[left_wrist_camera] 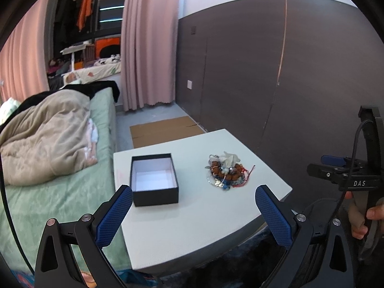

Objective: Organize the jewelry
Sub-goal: 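Reach the left tool into the jewelry pile and grasp the black bead bracelet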

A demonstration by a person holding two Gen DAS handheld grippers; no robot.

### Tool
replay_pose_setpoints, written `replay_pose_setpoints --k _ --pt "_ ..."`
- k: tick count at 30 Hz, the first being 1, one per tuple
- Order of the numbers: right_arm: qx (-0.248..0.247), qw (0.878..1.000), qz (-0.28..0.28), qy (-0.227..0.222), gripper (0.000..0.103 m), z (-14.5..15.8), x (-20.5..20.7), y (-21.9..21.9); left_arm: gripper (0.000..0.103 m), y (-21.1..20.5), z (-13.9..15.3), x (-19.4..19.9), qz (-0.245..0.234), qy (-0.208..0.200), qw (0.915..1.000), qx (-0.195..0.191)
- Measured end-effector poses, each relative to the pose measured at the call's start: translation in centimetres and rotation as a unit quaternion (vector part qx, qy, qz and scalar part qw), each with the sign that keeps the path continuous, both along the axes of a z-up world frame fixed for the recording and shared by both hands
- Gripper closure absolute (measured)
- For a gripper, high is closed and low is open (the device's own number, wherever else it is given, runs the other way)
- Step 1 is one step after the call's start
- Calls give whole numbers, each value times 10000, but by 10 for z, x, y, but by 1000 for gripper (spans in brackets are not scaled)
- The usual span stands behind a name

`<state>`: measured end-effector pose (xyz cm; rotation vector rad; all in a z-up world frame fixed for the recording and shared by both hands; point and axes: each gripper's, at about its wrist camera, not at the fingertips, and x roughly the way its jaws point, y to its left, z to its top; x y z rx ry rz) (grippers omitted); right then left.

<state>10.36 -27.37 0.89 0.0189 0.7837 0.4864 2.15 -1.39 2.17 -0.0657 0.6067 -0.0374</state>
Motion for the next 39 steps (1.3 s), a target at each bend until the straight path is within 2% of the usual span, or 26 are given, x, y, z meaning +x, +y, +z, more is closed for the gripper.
replay_pose_setpoints --k 12,17,21,23,26,28,31,35,39 --pt "500 9981 -210 282 0 -10 45 -13 1 -18 -2 57 -408 228 9987 -201" --pt "768 9951 -284 557 0 -15 75 -14 18 -22 -12 84 -546 488 9966 -378" --pt "820 9935 -334 716 1 -20 100 -9 25 -26 -21 108 -623 663 9939 -624" --pt "890 9921 -364 803 1 -26 109 -7 32 -29 -28 122 -628 823 9920 -723" --pt "1007 9906 -382 840 2 -39 116 -9 38 -34 -41 140 -692 1028 9887 -848" --pt "1056 9894 -386 916 11 -49 121 -9 44 -37 -49 151 -717 1153 9866 -902" --pt "1102 9868 -376 1125 21 -68 130 -6 46 -41 -65 171 -713 1428 9828 -931" --pt "1204 9825 -397 1365 22 -84 140 -4 53 -42 -87 190 -728 1737 9771 -990" --pt "1259 9810 -352 1432 22 -88 148 1 53 -42 -108 205 -697 2038 9713 -1011"
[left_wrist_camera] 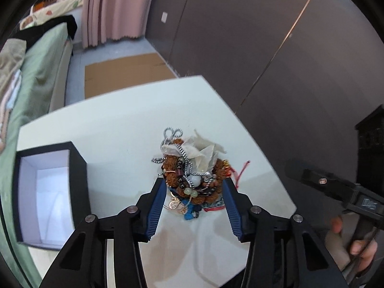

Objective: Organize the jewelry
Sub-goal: 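Reach the left tool into the jewelry pile and grasp the black bead bracelet, then carry black bead bracelet into box with left tool while right tool grasps white pouch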

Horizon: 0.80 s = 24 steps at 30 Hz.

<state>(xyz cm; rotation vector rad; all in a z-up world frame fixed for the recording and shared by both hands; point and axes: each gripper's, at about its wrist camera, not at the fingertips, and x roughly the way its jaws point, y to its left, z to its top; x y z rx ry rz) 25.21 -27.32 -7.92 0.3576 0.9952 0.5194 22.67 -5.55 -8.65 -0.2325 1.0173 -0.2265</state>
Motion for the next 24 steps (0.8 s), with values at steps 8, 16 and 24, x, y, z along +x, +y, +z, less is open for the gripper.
replay_pose_setpoints --k 8,16,24 --pt "4 9998 -101 168 22 -11 9 -6 80 4 -25 12 -38 312 9994 -130" --pt "154 9995 -12 275 22 -16 13 3 95 20 -8 1 -39 -115 9987 -500" --pt "265 9990 109 338 32 -20 16 21 96 32 18 -5 -104 -519 9958 -753"
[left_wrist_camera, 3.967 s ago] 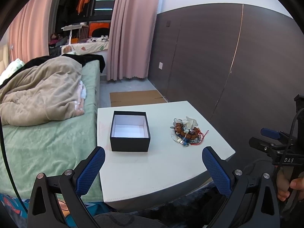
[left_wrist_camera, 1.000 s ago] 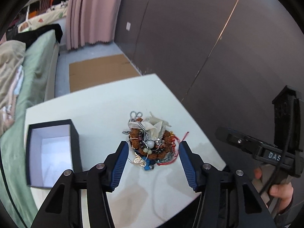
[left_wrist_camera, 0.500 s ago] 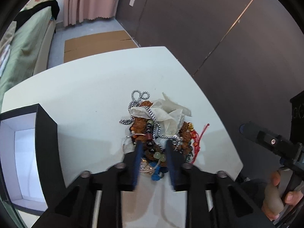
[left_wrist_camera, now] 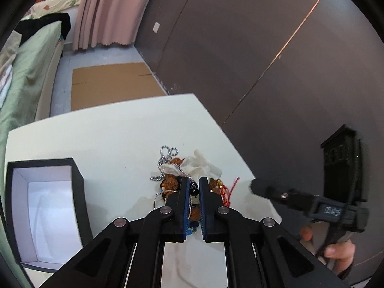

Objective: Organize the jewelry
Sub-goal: 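Carry black bead bracelet into box with left tool while right tool grasps white pouch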

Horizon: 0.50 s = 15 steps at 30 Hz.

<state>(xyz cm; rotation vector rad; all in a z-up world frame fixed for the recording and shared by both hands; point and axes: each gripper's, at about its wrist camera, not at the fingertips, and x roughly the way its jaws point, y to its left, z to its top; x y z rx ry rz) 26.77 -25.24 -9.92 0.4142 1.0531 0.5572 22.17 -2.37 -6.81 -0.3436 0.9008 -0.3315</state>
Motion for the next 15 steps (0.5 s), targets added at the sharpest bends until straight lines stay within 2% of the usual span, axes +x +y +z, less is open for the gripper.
replay_pose_setpoints --k 1,3,15 --pt "57 10000 36 35 40 -1 1 2 96 0 2 1 9 -26 10000 -24" --pt "181 9997 97 132 44 -3 1 7 96 5 8 -2 20 -118 9999 -80" --pt "147 9996 248 84 44 -1 0 36 96 33 40 -19 244 -583 9977 -245"
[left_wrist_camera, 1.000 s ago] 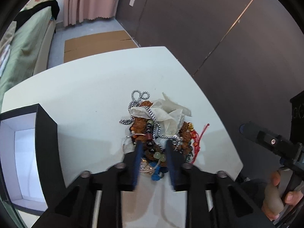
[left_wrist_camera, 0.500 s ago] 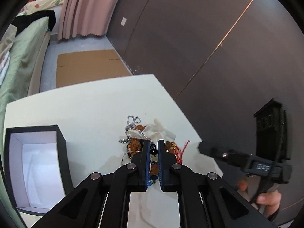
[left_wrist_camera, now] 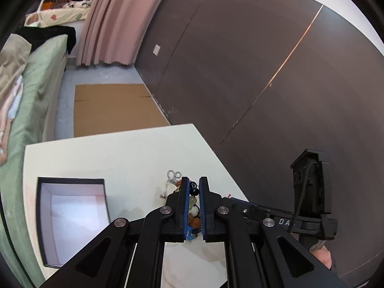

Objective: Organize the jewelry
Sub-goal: 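Carry black bead bracelet into box with left tool while right tool grasps white pouch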

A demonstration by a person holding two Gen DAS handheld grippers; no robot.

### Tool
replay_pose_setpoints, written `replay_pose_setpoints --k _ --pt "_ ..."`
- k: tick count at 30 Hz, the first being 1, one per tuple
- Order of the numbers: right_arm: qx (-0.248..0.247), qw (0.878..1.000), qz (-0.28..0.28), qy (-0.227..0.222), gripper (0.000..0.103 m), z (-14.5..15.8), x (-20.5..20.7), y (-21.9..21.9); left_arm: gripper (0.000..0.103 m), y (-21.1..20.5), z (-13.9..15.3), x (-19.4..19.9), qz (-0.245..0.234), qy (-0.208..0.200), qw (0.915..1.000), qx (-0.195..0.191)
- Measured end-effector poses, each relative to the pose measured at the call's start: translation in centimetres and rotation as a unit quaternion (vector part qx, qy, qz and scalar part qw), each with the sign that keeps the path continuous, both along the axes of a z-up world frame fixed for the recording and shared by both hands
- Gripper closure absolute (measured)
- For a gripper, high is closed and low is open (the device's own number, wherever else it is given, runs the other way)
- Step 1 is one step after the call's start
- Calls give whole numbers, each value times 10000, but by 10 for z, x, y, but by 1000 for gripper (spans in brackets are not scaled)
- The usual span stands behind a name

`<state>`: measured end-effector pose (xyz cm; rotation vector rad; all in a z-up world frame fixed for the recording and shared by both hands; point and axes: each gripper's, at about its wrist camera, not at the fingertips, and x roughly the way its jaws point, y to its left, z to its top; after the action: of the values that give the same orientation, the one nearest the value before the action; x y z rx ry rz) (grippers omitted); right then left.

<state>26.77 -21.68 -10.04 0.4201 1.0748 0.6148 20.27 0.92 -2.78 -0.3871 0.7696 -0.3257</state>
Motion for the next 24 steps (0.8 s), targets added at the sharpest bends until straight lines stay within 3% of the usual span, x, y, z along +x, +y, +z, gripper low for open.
replay_pose_setpoints --k 6,16,17,18,19,24 --pt "-254 9996 113 36 44 -3 6 17 96 12 3 -1 174 -63 9998 21" --pt "-1382 9889 540 -118 46 -13 20 61 96 36 9 -11 400 -123 9991 8" --pt "-1443 9879 539 -150 53 -13 21 61 96 38 10 -13 422 -133 9990 16" --pt "-1426 9882 540 -164 83 -12 21 61 96 41 11 -14 434 -139 9990 11" --pt "-1368 9889 576 -100 99 -12 22 61 96 44 12 -16 452 -148 9989 0" --pt "-1181 9914 448 -336 100 5 14 54 96 58 13 -25 567 -167 9983 9"
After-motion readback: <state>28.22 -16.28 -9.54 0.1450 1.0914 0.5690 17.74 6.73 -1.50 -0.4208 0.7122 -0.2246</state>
